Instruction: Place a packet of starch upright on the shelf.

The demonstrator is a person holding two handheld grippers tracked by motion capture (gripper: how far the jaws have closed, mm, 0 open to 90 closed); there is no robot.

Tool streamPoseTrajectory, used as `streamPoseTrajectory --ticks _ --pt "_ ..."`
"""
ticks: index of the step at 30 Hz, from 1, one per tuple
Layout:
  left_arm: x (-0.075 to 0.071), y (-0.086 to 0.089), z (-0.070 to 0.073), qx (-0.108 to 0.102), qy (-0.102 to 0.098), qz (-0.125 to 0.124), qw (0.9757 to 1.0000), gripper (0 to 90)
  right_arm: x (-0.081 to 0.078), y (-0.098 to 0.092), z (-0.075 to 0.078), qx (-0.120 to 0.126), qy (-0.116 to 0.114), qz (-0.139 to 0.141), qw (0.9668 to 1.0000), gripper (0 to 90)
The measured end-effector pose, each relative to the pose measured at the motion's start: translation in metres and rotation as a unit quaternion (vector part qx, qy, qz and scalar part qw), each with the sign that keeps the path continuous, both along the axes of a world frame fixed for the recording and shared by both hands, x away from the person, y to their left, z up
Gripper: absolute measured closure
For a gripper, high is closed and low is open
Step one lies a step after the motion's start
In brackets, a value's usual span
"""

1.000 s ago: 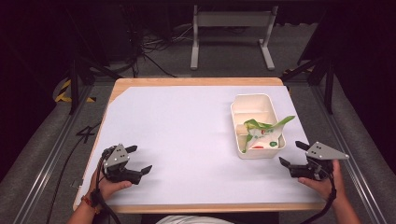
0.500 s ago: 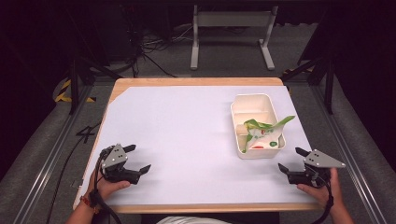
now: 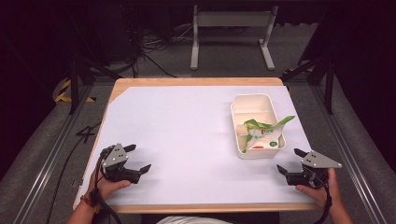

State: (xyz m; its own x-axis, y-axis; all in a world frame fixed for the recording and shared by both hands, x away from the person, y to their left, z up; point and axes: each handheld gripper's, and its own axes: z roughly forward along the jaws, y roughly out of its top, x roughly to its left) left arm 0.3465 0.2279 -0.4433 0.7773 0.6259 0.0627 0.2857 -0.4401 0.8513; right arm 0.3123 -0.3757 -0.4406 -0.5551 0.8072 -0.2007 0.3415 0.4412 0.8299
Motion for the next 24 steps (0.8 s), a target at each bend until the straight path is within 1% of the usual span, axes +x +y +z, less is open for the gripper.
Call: streamPoseTrajectory --ticks 4,9,11,14,18,21,24 --pt "0.0002 0.0003 0.0002 -0.001 -0.001 0.001 1.0000 8.5 -0.0002 0.0007 0.0003 -0.003 -0.004 0.002 1.0000 10.6" --pt "0.0015 0.0002 -0.0004 0.000 0.002 0.002 1.0000 8.5 -0.0007 0.0006 0.0006 0.001 -0.004 0.003 1.0000 10.6" --pt "0.0020 0.0001 -0.0005 -0.001 0.001 0.002 1.0000 8.5 -0.0011 0.0007 0.0006 0.004 -0.002 0.004 1.0000 10.6" --pt "0.0033 -0.0003 -0.0007 -0.002 0.002 0.000 1.0000 8.4 -0.0017 0.0016 0.0002 0.002 0.000 0.007 1.0000 10.7" --pt "0.0034 -0.0006 -0.0009 -0.002 0.002 0.000 1.0000 8.4 -0.0024 -0.0001 0.0006 0.003 -0.004 0.004 1.0000 10.7" --pt "0.0032 -0.0003 -0.0011 -0.004 0.002 0.001 1.0000 8.4 -0.0017 -0.0007 -0.0002 0.007 0.001 0.003 1.0000 10.8" --pt "0.0030 -0.0004 -0.0004 -0.001 0.000 0.000 1.0000 8.5 -0.0013 0.0000 -0.0007 0.003 0.003 0.003 1.0000 10.8"
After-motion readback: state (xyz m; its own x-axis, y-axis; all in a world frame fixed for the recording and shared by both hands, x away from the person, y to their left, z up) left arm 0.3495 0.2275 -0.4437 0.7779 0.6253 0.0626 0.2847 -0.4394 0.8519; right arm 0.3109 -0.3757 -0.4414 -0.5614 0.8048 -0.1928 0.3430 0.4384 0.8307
